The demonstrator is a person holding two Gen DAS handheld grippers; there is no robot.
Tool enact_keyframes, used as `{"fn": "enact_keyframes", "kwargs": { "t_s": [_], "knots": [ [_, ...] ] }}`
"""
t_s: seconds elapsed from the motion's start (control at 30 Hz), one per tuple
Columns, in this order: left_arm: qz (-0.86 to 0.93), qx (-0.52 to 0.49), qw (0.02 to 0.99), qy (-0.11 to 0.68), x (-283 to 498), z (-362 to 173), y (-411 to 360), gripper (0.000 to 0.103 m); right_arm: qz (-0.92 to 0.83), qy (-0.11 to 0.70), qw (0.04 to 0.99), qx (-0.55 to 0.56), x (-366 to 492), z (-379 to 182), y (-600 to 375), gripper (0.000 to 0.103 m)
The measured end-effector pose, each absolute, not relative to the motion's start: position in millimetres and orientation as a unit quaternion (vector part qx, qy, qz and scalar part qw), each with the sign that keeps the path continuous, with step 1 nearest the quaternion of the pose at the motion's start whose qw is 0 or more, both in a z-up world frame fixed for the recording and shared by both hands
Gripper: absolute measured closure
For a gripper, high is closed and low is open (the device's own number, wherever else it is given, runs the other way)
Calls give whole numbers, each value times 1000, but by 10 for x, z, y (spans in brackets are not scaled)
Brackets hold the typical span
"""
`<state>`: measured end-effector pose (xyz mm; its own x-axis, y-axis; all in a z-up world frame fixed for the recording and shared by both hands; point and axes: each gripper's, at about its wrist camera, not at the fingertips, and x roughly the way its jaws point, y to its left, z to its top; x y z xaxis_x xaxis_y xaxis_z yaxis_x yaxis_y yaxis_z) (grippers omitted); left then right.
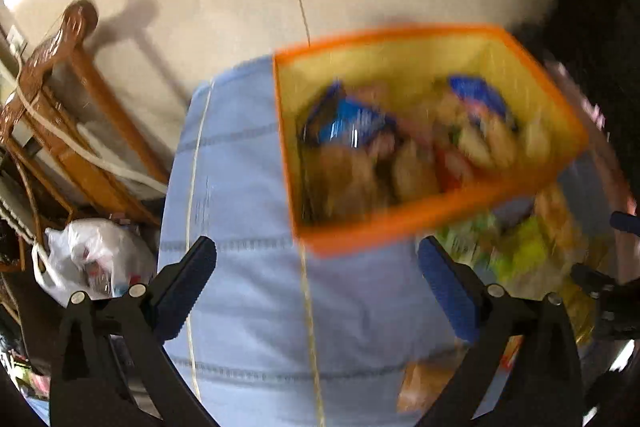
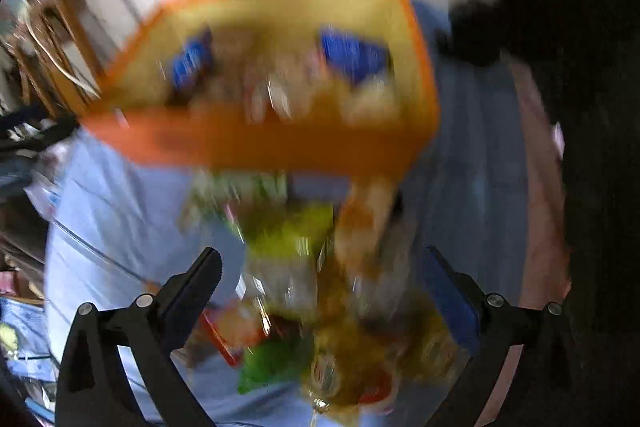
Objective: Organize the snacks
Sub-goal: 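Carry the loaf and bread pack over the box and release them, then grasp the brown paper snack bag with the left gripper while the right grasps the green seed bag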
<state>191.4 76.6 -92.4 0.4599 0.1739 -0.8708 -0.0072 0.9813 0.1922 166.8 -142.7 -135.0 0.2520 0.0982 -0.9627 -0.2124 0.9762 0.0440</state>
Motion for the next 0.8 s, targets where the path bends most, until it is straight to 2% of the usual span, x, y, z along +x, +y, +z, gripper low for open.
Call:
{"fn": "enact_keyframes", "kwargs": {
  "t_s": [0.1, 0.17, 0.23, 0.37, 0.53, 0.6, 0.63, 0.67, 0.73, 0.8],
  "knots": [
    [68, 104, 835, 536, 1581, -1204, 737, 4, 94, 591, 799, -66, 1653, -1636, -1172, 5],
    [74, 107, 831, 540, 1357, -1317, 727, 4, 76, 619, 780, -48, 1801, -1951, -1105, 7],
    [65, 100, 833, 540, 1075, -1440, 656, 4, 46, 625, 778, -53, 1850, -2099, -1113, 42],
    [-35, 92, 835, 542, 715, -1675, 323, 4, 50, 611, 790, -14, 1601, -1708, -1348, 44],
    [-111, 175, 824, 528, 725, -2184, -197, 4, 52, 550, 832, 40, 1192, -882, -1796, 44],
    [-161, 133, 821, 531, 756, -2333, -239, 30, 56, 539, 838, 66, 1081, -690, -1939, 44],
    [-161, 106, 818, 541, 784, -2292, -220, 54, 59, 531, 841, 83, 1011, -593, -2015, 44],
    [-157, 101, 815, 548, 804, -2248, -210, 67, 60, 522, 846, 90, 949, -506, -2077, 44],
    [-170, 56, 810, 558, 811, -2060, -79, 74, 61, 512, 851, 98, 857, -403, -2189, 44],
    [-171, 57, 819, 545, 754, -1878, -9, 75, 77, 510, 847, 125, 843, -363, -2285, 44]
  ]
}}
